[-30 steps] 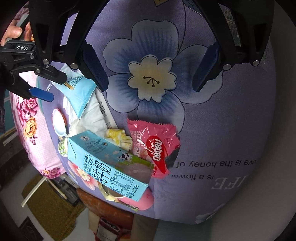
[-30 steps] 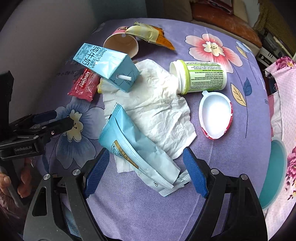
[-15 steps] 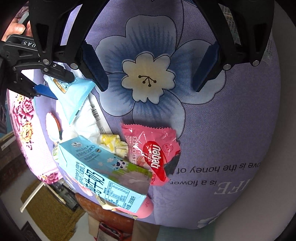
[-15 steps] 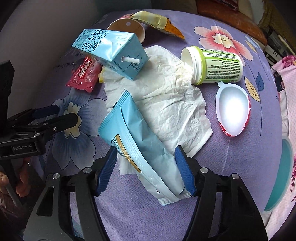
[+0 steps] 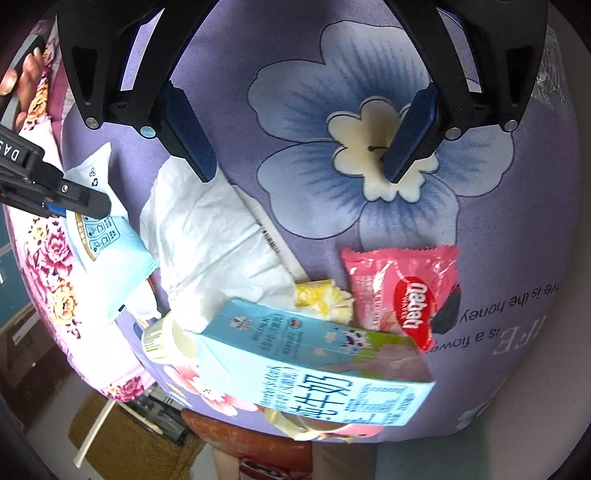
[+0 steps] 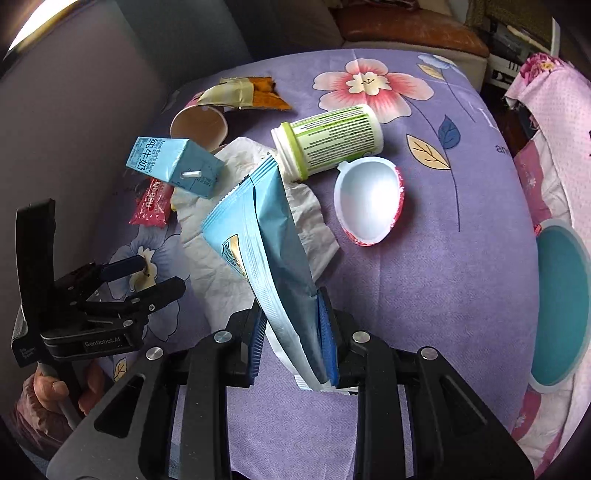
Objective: Collect trash
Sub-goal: 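Grasp the white tissue with the left tool while the right tool lifts the blue pouch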
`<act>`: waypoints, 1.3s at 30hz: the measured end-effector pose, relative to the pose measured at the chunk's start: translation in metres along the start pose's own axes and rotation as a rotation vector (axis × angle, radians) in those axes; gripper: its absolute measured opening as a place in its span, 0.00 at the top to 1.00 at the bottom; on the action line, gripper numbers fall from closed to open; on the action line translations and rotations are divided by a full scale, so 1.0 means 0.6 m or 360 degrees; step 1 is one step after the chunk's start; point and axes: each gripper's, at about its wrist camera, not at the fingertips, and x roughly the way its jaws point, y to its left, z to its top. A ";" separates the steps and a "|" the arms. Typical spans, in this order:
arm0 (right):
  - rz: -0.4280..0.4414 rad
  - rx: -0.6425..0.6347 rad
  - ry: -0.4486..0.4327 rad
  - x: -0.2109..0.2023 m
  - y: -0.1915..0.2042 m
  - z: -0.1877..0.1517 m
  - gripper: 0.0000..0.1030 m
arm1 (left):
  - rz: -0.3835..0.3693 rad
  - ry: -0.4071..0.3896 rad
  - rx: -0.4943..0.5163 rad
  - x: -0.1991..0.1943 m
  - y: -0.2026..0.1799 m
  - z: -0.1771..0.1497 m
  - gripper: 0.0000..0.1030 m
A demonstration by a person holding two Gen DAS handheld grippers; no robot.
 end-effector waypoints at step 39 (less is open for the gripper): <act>0.0054 0.0367 -0.0172 -0.059 -0.150 -0.064 0.75 | -0.0369 0.0158 0.0568 -0.007 -0.223 -0.084 0.89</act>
